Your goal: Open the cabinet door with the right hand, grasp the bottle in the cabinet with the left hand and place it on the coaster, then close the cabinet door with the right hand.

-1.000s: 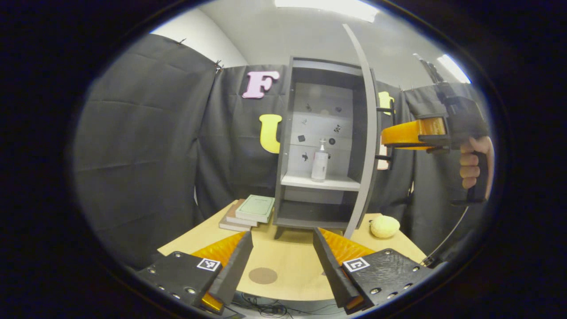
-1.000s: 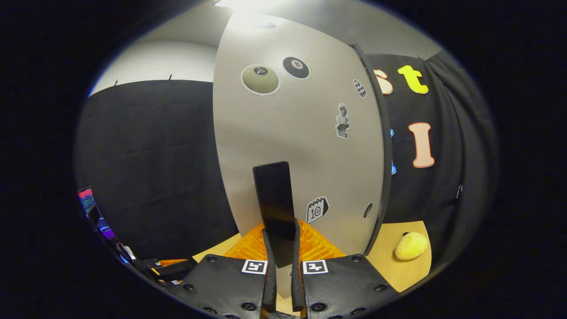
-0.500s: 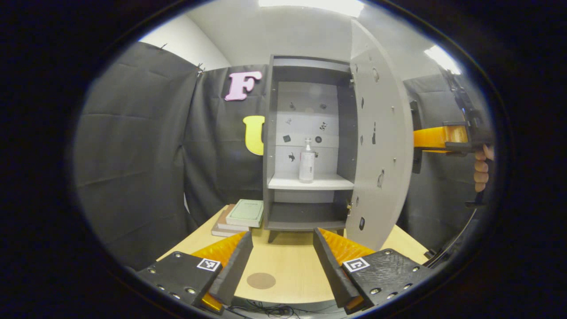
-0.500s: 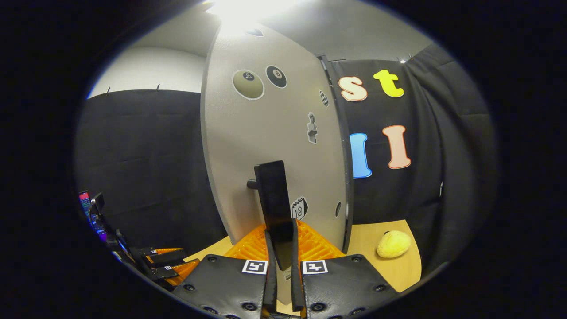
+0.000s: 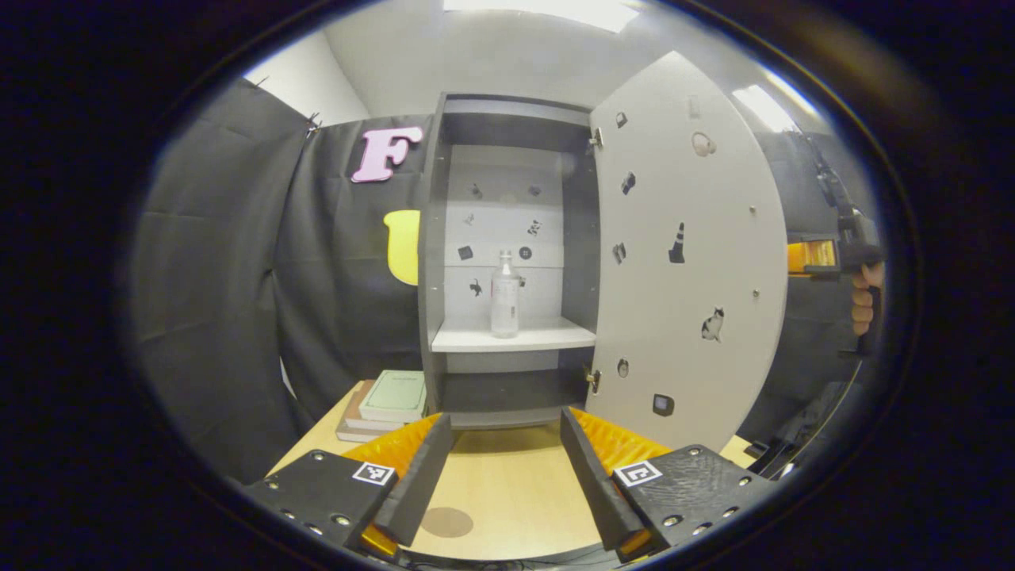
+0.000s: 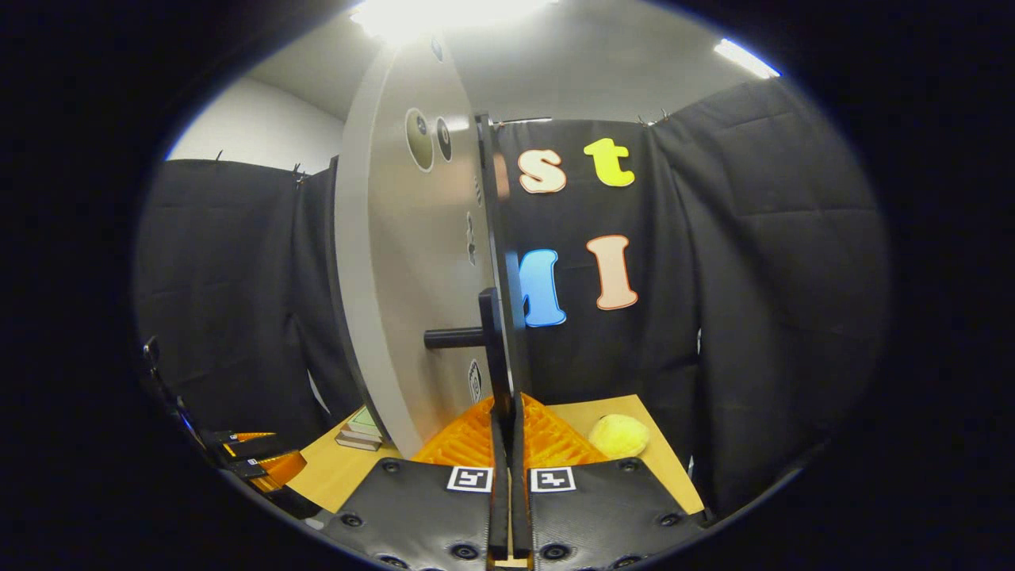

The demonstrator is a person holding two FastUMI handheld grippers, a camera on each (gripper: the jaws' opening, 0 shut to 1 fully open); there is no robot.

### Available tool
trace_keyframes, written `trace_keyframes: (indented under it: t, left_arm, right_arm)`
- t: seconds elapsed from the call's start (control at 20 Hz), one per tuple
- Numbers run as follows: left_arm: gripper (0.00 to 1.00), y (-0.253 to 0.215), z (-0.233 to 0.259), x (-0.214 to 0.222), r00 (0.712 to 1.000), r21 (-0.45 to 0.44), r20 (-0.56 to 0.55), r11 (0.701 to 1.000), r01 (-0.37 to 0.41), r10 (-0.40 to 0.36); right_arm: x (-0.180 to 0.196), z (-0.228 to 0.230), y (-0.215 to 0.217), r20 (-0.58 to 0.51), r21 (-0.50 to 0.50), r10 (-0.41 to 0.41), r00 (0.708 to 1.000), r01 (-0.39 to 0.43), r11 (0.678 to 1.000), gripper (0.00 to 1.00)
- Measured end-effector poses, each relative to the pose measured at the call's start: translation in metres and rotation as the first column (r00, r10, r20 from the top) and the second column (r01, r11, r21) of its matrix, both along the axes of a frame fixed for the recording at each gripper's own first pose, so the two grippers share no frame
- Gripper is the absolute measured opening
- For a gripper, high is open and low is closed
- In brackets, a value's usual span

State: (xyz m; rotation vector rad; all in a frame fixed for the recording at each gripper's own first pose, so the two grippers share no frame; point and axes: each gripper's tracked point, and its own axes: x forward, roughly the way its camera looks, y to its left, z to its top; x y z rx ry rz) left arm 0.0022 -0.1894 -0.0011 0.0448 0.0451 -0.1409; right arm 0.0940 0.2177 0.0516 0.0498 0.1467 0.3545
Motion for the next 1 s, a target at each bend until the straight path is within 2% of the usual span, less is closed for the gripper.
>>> trace_keyframes:
  t: [0.1,0.15,0.25,0.3,0.4,0.45,0.65,0.7,0.8,0.85,0.9,1.0]
  left_arm:
    - [0.82,0.002,0.001,0.008,1.0,0.006,0.001,1.0,0.022,-0.022]
    - [0.83,0.005,0.002,0.01,0.999,0.009,0.0,0.999,0.033,-0.033]
    - [0.83,0.01,0.002,0.019,0.999,0.004,-0.004,0.999,0.052,-0.052]
    - [0.83,0.013,0.001,0.023,0.998,-0.005,-0.011,0.998,0.063,-0.063]
    - [0.83,0.015,-0.002,0.034,0.996,-0.03,-0.022,0.995,0.091,-0.092]
    - [0.83,0.017,-0.003,0.036,0.994,-0.042,-0.027,0.994,0.105,-0.106]
    - [0.85,0.028,-0.005,0.07,0.986,-0.074,-0.035,0.984,0.16,-0.163]
    - [0.83,0.029,-0.003,0.074,0.983,-0.078,-0.032,0.981,0.176,-0.179]
    - [0.85,0.032,-0.005,0.082,0.977,-0.078,-0.029,0.975,0.206,-0.209]
    - [0.85,0.034,-0.006,0.087,0.975,-0.074,-0.025,0.973,0.22,-0.222]
    - [0.85,0.036,-0.007,0.091,0.973,-0.068,-0.023,0.971,0.228,-0.23]
    - [0.85,0.04,-0.009,0.096,0.972,-0.056,-0.024,0.971,0.232,-0.233]
  right_arm:
    - [-0.006,-0.002,0.009,0.014,-0.013,0.0,1.0,0.0,1.0,0.0]
    - [-0.006,-0.001,-0.002,0.03,-0.051,-0.018,0.999,0.02,0.999,0.04]
    - [-0.006,-0.002,-0.01,0.051,-0.115,-0.057,0.997,0.063,0.991,0.0]
    - [-0.01,-0.002,-0.011,0.049,-0.115,-0.068,0.996,0.073,0.991,0.04]
    - [-0.024,-0.006,-0.011,0.037,-0.08,-0.093,0.995,0.096,0.992,0.0]
    - [-0.029,-0.006,-0.013,0.028,-0.059,-0.111,0.993,0.113,0.992,0.04]
    - [-0.052,0.008,-0.021,0.034,0.039,-0.191,0.981,0.19,0.981,0.03]
    - [-0.059,0.015,-0.024,0.043,0.062,-0.214,0.976,0.211,0.975,0.02]
    - [-0.069,0.021,-0.04,0.058,0.068,-0.282,0.958,0.278,0.958,0.0]
    - [-0.075,0.023,-0.049,0.065,0.061,-0.318,0.946,0.314,0.947,0.07]
    - [-0.08,0.024,-0.059,0.064,0.052,-0.35,0.935,0.347,0.937,0.02]
    - [-0.082,0.024,-0.075,0.046,0.051,-0.399,0.916,0.397,0.916,0.02]
